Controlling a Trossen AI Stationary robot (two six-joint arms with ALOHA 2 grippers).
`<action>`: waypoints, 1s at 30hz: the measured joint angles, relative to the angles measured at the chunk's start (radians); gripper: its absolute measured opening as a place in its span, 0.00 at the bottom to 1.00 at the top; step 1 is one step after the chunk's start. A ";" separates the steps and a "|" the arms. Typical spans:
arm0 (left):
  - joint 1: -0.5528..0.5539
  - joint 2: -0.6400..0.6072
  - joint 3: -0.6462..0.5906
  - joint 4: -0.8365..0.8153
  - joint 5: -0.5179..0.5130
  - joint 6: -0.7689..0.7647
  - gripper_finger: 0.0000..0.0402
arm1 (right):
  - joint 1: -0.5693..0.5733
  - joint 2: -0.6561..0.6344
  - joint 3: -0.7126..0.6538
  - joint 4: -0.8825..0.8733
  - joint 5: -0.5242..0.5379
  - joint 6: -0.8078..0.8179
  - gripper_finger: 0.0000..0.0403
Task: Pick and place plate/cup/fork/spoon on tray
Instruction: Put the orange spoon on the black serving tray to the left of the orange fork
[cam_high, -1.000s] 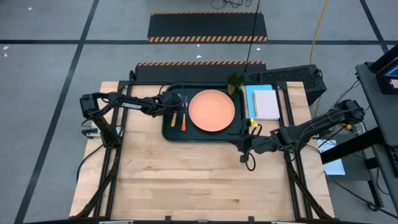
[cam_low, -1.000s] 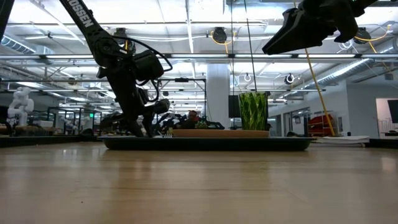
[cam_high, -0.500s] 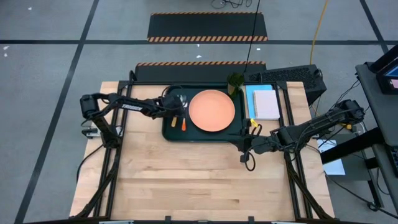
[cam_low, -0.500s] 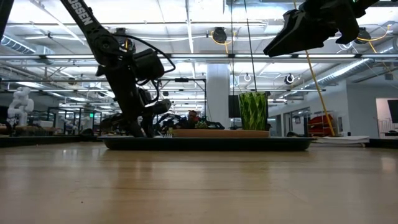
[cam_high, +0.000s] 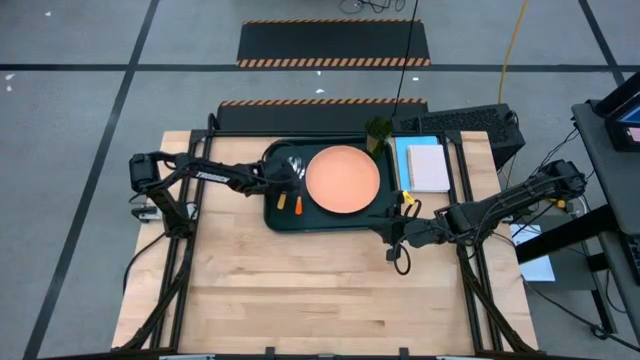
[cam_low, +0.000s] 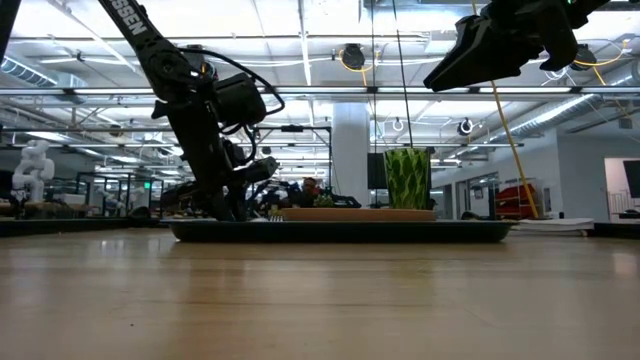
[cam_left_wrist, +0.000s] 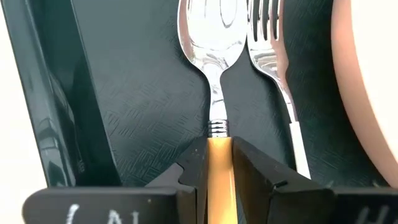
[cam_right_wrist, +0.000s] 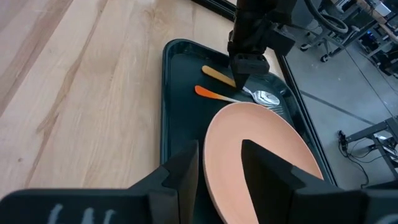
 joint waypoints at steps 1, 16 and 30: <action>0.000 0.000 0.000 0.000 0.000 0.000 0.17 | 0.000 0.000 0.000 0.000 0.000 0.000 0.29; 0.018 -0.001 0.001 -0.044 -0.077 -0.118 0.17 | 0.000 0.000 0.000 0.000 0.000 0.000 0.29; -0.020 -0.020 -0.001 -0.044 -0.121 -0.166 0.27 | 0.000 0.000 0.000 0.001 0.000 -0.002 0.29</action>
